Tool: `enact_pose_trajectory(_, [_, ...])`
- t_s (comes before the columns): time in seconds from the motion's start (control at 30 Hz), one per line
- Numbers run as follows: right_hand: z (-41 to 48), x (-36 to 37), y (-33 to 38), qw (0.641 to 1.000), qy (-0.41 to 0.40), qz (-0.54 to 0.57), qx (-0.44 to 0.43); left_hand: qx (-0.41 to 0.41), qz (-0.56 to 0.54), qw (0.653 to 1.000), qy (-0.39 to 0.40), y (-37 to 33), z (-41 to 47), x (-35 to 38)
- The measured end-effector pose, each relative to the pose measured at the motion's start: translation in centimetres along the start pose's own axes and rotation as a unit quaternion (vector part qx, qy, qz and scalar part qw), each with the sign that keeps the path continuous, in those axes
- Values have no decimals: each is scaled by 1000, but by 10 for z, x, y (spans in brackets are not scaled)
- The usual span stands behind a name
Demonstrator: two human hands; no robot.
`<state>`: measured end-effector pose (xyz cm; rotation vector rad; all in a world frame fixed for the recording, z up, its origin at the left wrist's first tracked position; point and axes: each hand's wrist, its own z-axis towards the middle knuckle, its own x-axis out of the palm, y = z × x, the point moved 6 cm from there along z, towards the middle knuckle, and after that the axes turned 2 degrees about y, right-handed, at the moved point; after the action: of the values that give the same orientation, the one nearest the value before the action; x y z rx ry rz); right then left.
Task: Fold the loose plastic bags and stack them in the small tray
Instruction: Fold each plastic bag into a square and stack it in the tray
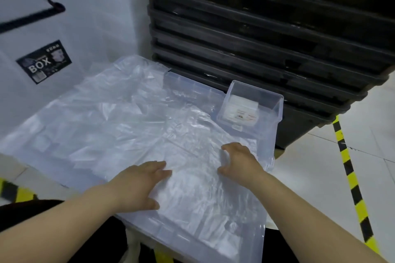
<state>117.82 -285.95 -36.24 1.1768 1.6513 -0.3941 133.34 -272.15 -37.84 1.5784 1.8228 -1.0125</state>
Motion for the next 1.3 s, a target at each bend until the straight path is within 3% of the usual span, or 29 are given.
enact_pose_trajectory(0.37, [1,6,11,994,-87,-26,-57,27,0,989,-143,7,6,-11])
enact_pose_trajectory(0.5, [-22,13,44,975,-147,-42,-162,3,-40,978,-206,13,9,-15])
enact_pose_trajectory(0.57, [-35,26,57,972,-128,-31,-193,0,-61,974,-220,15,11,-15])
enact_pose_trajectory(0.77, [-59,49,79,971,-80,-5,-225,-10,-125,965,-229,21,12,-16])
enact_pose_trajectory(0.9, [-61,54,76,972,-94,-50,-210,-46,-222,946,-233,29,10,-21])
enact_pose_trajectory(1.03, [-58,52,76,963,-142,-65,-219,-48,-203,955,-211,25,10,-21])
enact_pose_trajectory(1.2, [-54,43,70,963,-176,-27,-205,11,-186,958,-219,16,6,-24])
enact_pose_trajectory(1.3, [-50,43,63,977,-106,11,-184,92,-132,974,-162,-7,-1,-20])
